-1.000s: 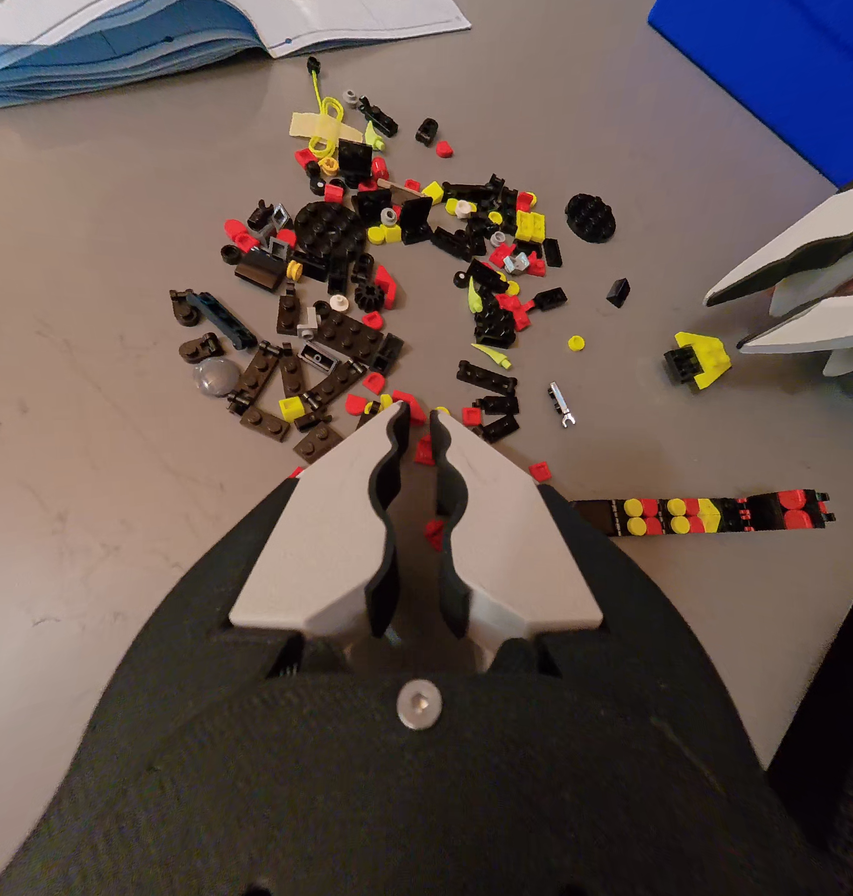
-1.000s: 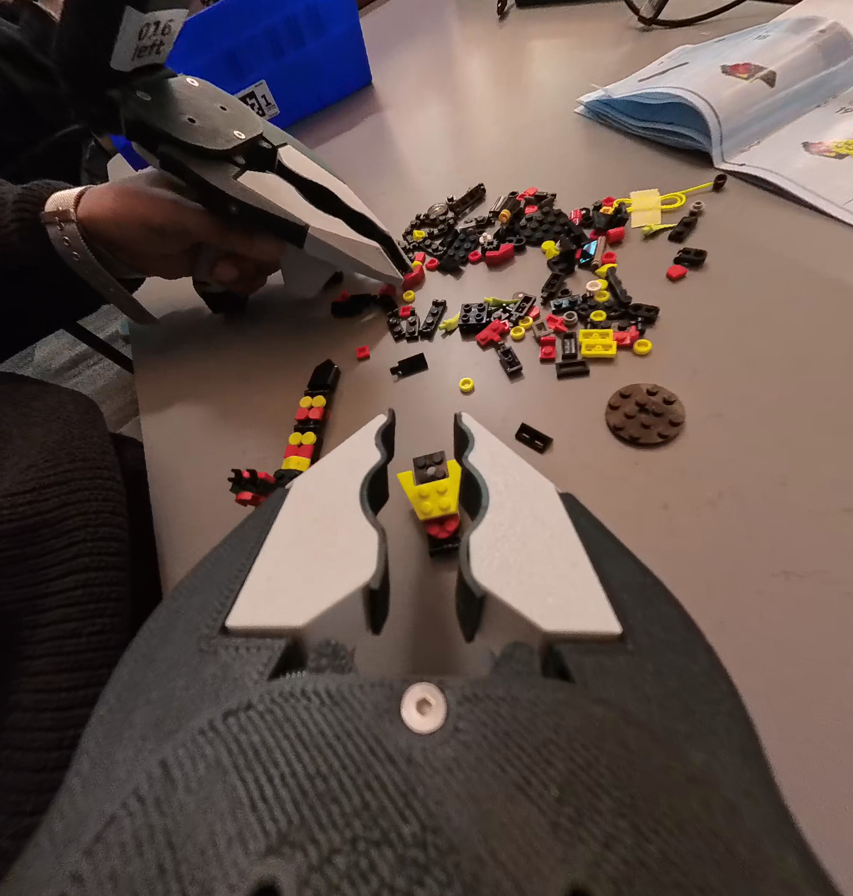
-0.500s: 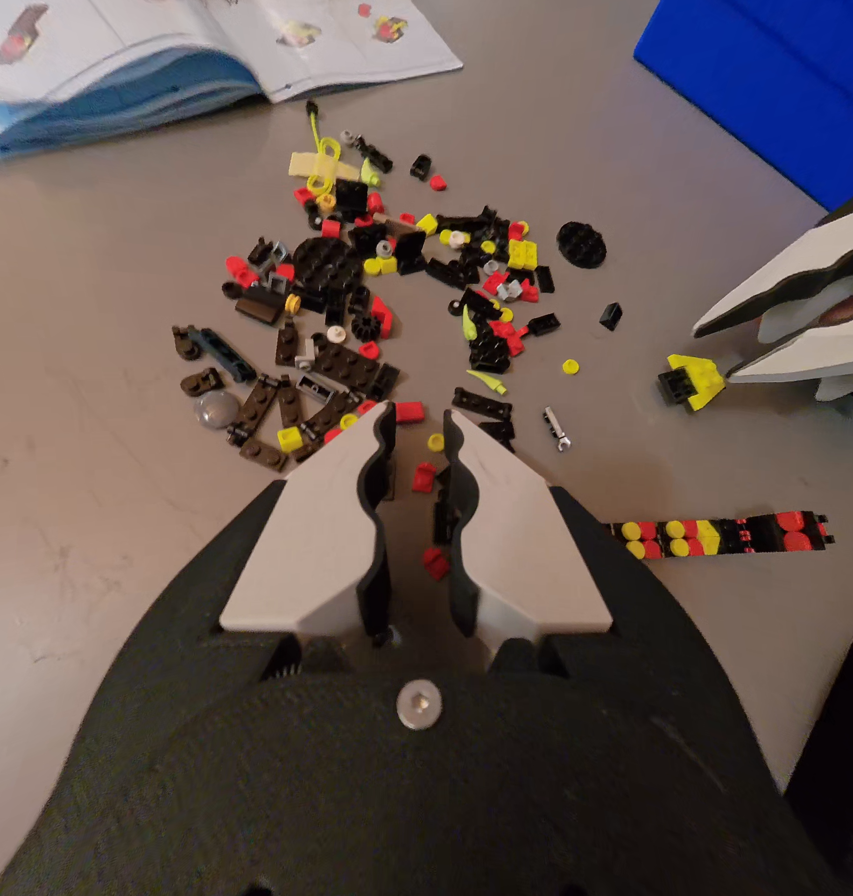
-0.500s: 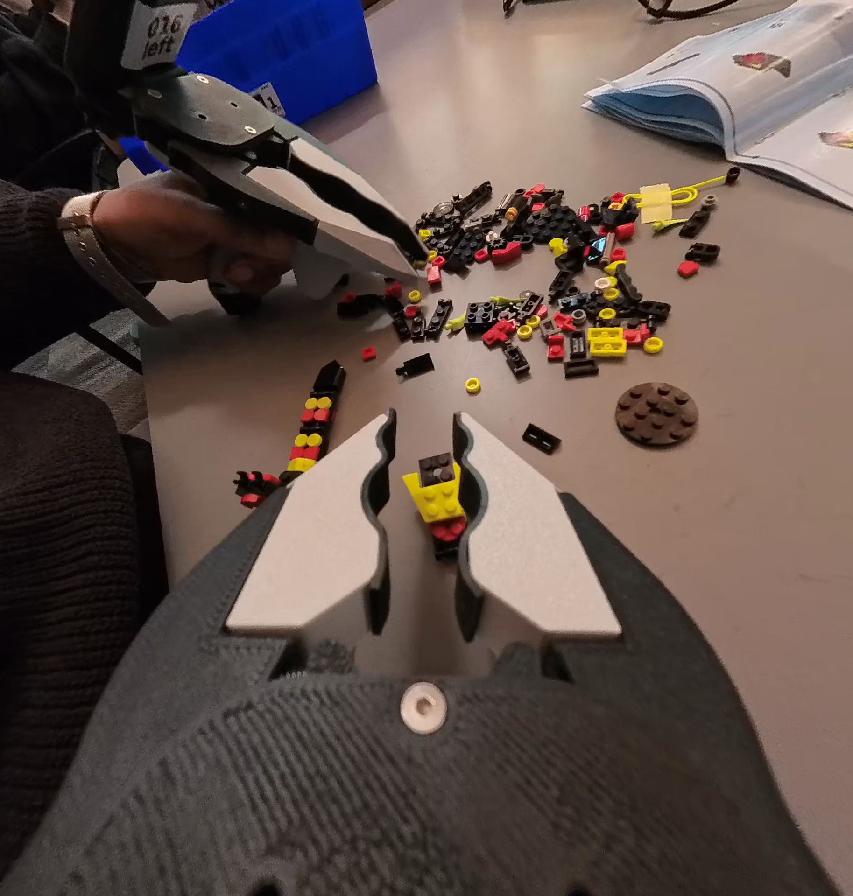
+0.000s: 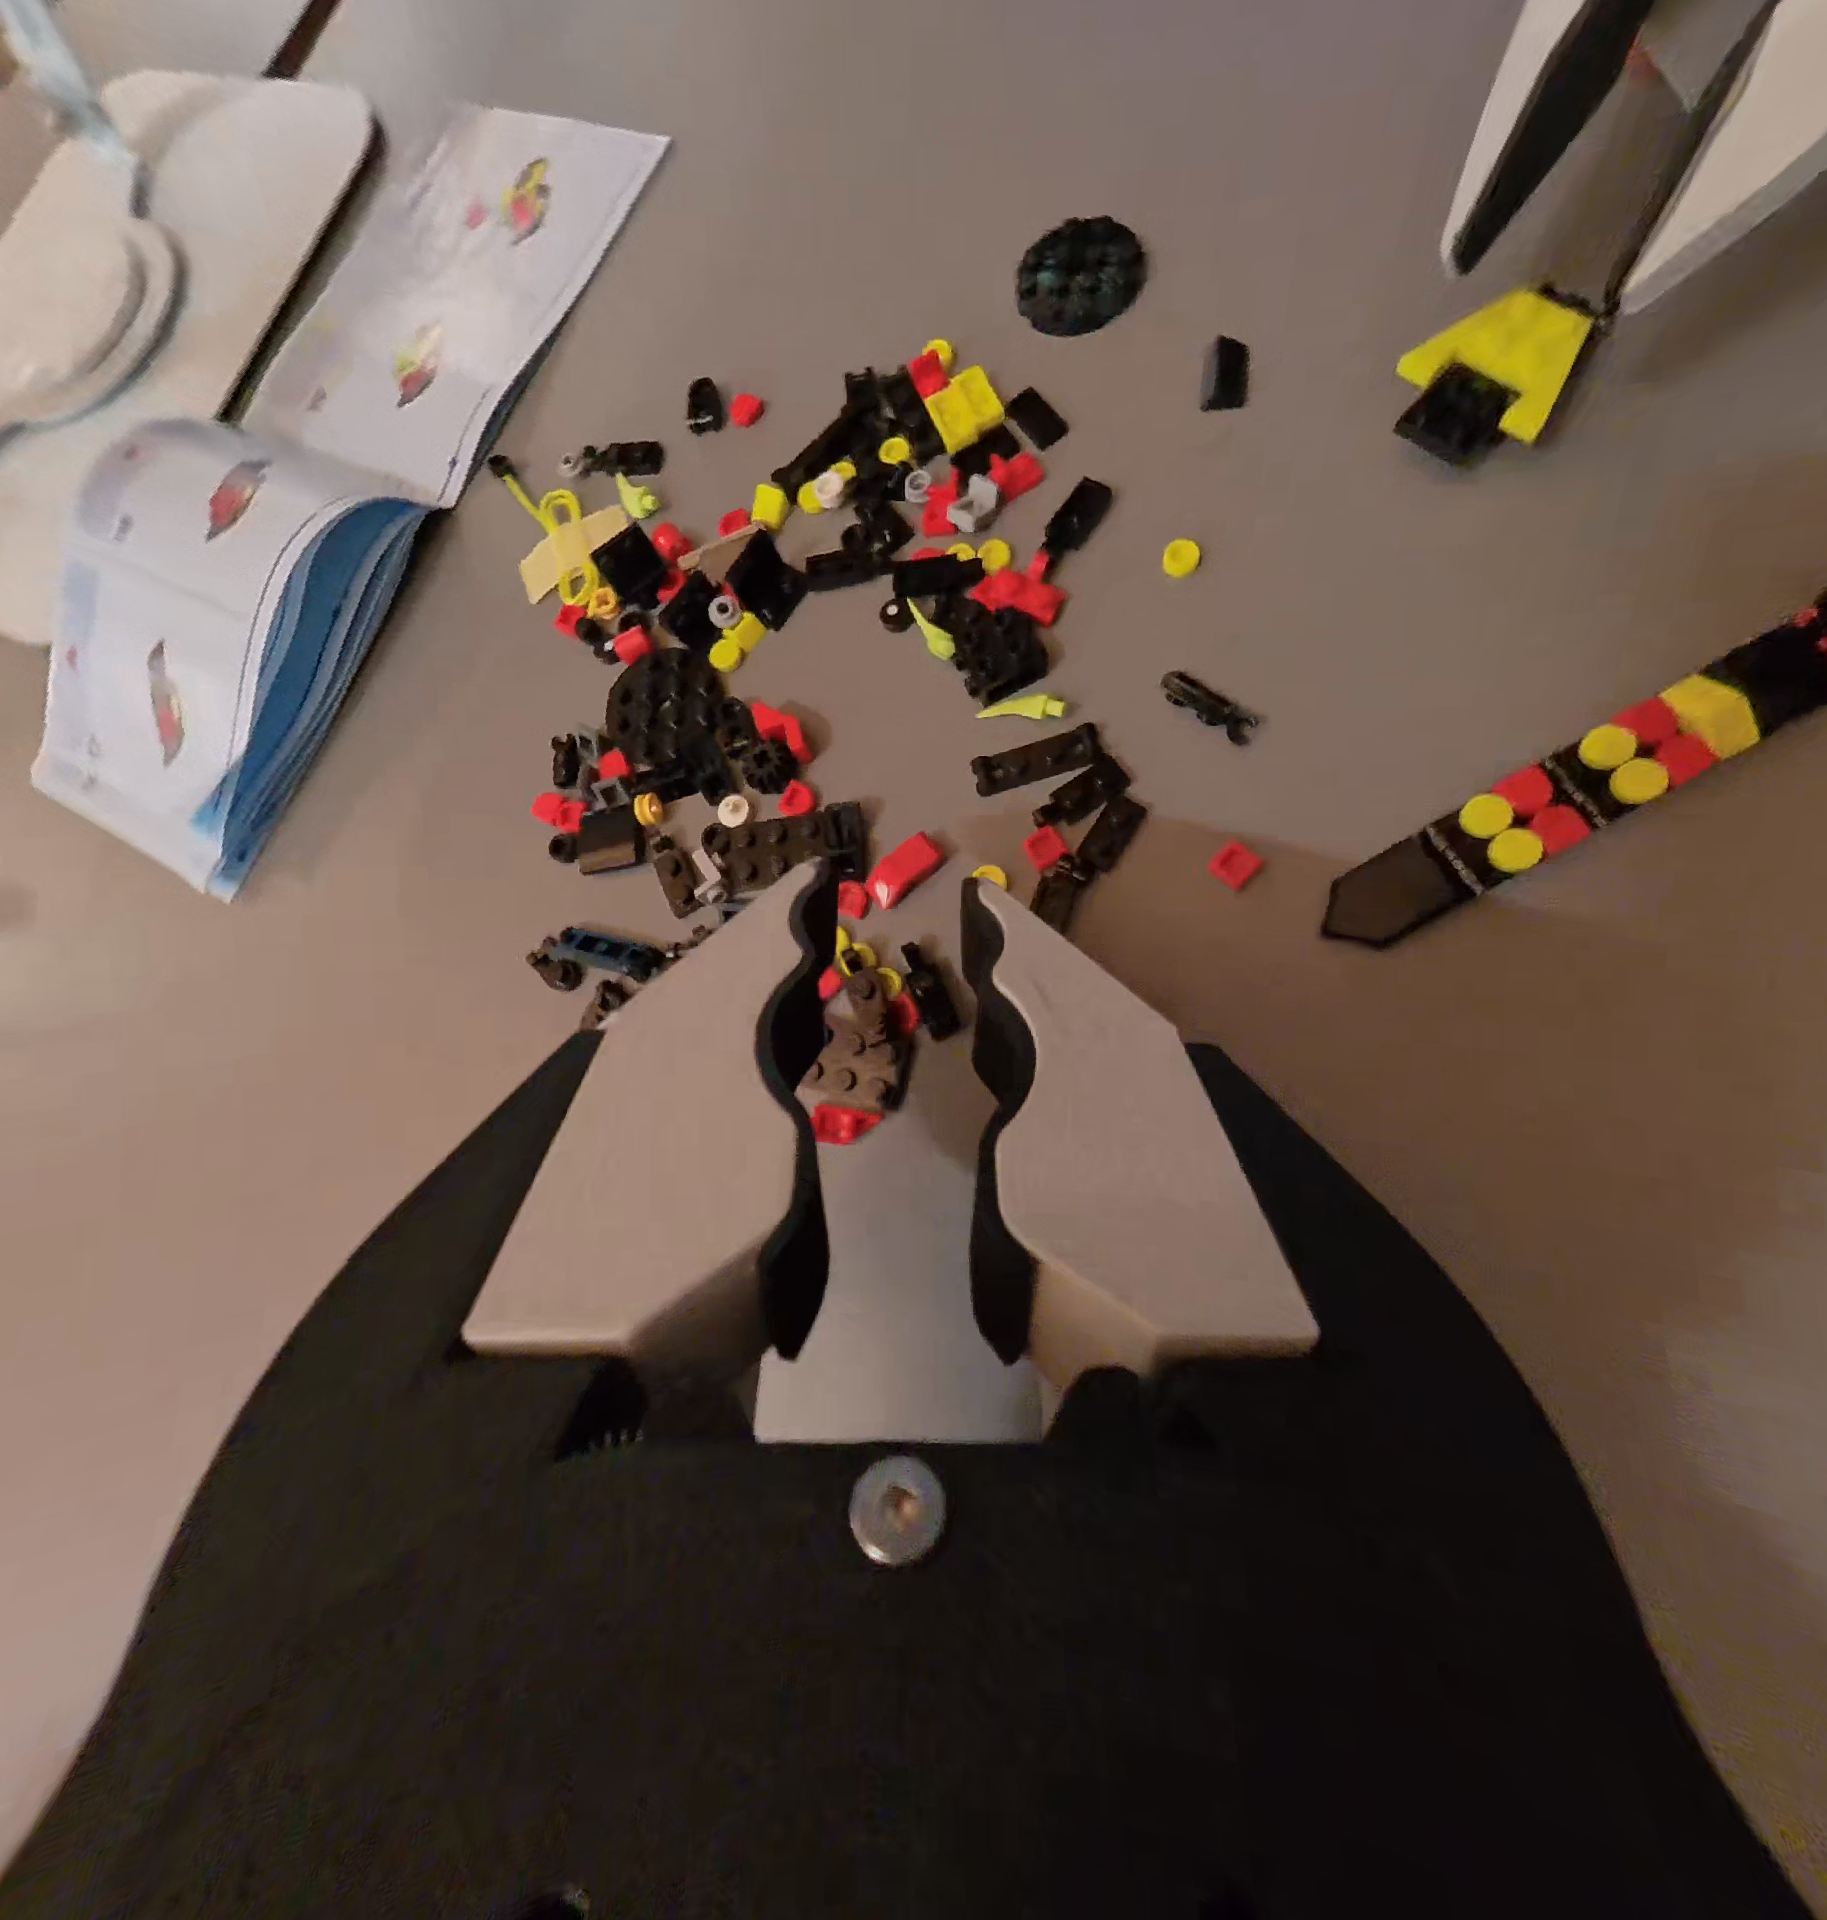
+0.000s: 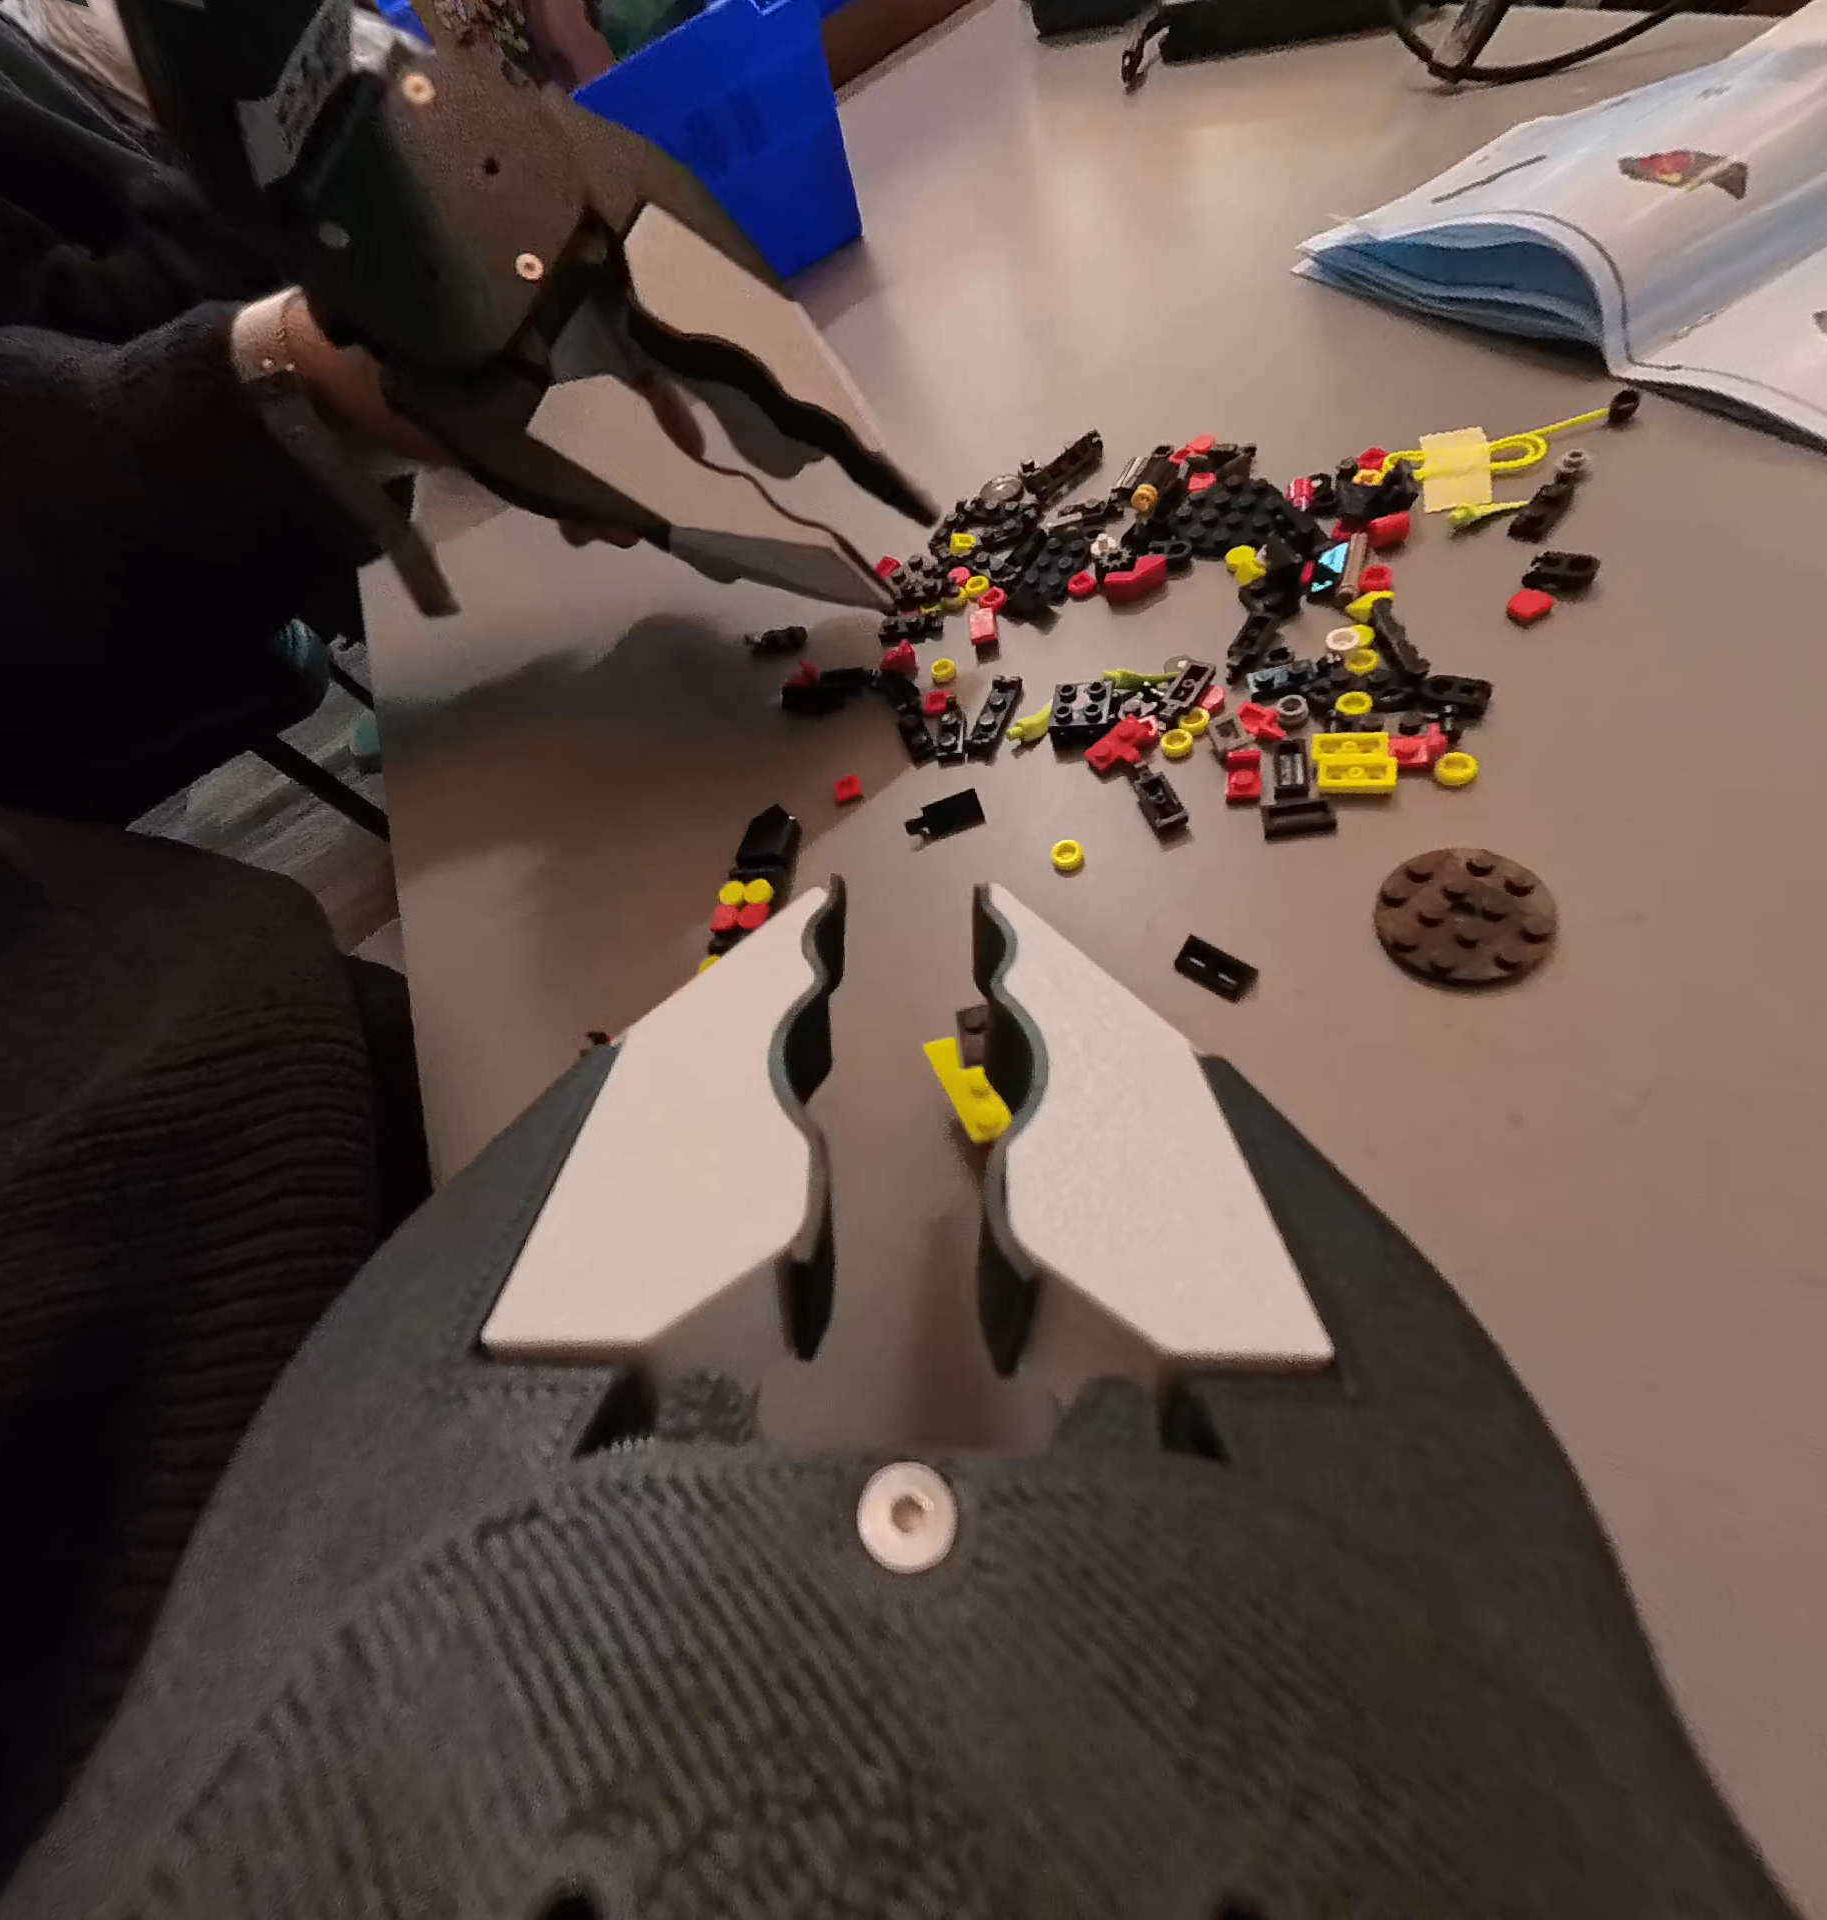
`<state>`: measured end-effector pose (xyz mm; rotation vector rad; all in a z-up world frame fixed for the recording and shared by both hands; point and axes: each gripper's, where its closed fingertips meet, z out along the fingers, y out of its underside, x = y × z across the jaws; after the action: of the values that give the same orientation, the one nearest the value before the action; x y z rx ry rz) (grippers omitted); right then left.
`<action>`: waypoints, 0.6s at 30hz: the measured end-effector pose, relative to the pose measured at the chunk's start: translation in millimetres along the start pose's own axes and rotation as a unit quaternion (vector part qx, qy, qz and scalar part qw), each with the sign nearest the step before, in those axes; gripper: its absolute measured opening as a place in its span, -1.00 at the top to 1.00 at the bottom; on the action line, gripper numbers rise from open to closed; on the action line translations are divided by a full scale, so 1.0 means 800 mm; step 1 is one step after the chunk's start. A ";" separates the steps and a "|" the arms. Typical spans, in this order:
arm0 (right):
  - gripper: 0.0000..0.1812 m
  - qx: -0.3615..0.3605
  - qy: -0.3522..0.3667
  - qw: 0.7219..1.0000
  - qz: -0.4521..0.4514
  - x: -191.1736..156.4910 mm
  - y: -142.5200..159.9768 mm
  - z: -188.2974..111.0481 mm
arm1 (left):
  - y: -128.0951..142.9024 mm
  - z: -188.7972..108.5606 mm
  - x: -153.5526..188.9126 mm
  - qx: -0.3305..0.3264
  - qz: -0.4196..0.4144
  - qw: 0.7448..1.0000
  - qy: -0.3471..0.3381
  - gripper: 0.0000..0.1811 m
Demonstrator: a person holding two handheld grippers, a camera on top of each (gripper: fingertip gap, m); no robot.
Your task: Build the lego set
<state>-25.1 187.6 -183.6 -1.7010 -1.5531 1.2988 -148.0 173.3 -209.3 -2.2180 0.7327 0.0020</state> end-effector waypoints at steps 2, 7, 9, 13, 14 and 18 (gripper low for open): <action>0.74 -0.002 -0.001 1.000 -0.002 -0.002 0.000 0.000 | -0.002 0.006 0.004 -0.012 0.005 0.999 0.048 0.77; 0.75 0.000 -0.001 1.000 -0.007 -0.007 -0.001 -0.002 | 0.005 0.025 0.011 -0.060 0.024 0.990 0.128 0.77; 0.75 0.000 0.001 1.000 -0.012 -0.007 -0.002 -0.003 | 0.009 0.030 0.008 -0.071 0.032 0.989 0.129 0.77; 0.75 -0.001 -0.001 1.000 -0.013 -0.009 -0.001 -0.002 | 0.011 0.029 0.007 -0.073 0.021 0.986 0.147 0.78; 0.75 -0.002 -0.003 1.000 -0.012 -0.009 -0.001 -0.001 | 0.013 0.028 0.006 -0.076 0.017 0.986 0.151 0.79; 0.75 -0.002 -0.009 1.000 -0.006 -0.010 0.000 0.001 | 0.017 0.029 0.004 -0.080 -0.002 0.982 0.172 0.79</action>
<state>-24.8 180.0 -181.3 -1.6846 -1.5750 1.3084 -146.8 180.1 -235.2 -2.4031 0.9436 -0.3425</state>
